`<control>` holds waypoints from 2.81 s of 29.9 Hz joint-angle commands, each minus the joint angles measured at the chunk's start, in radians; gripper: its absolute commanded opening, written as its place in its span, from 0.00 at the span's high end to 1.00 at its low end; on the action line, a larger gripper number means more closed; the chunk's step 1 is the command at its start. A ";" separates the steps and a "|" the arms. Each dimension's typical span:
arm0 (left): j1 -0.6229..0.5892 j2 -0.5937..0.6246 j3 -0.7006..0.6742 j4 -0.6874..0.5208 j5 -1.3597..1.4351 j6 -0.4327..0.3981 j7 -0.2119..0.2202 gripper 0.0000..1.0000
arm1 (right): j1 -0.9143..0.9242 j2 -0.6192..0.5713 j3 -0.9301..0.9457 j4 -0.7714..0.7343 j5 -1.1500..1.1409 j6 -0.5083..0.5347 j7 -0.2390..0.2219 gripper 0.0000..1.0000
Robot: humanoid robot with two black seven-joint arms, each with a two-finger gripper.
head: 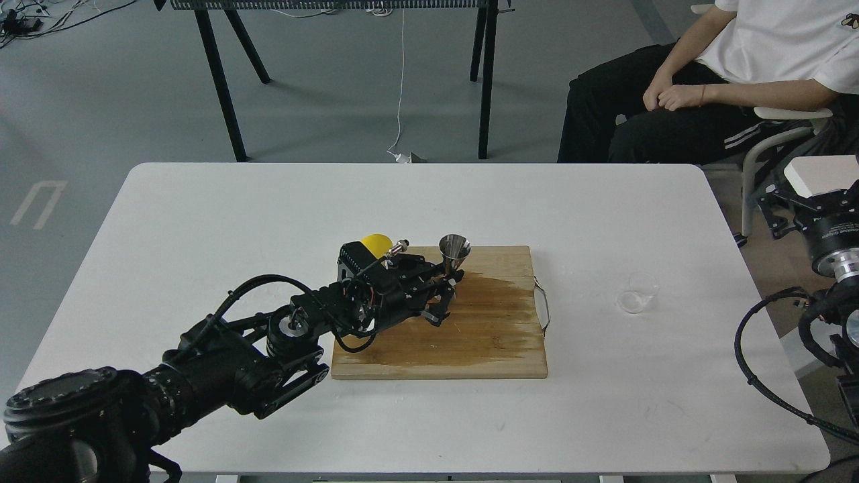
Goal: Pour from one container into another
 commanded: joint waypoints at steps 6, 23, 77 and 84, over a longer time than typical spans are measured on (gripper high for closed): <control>0.007 -0.001 0.002 0.000 0.000 0.000 0.046 0.53 | -0.008 -0.001 -0.001 0.000 0.000 0.000 0.001 0.00; 0.020 0.069 -0.003 -0.106 0.000 0.011 0.042 0.29 | -0.011 -0.002 0.002 -0.001 0.000 0.000 0.001 0.00; 0.035 0.390 -0.625 -0.153 -2.162 -0.621 -0.021 0.00 | -0.454 -0.068 0.039 0.500 0.204 0.000 -0.020 0.01; 0.043 0.390 -0.624 -0.144 -2.237 -0.647 0.008 0.00 | -0.575 0.068 0.005 0.571 0.233 -0.085 -0.034 0.00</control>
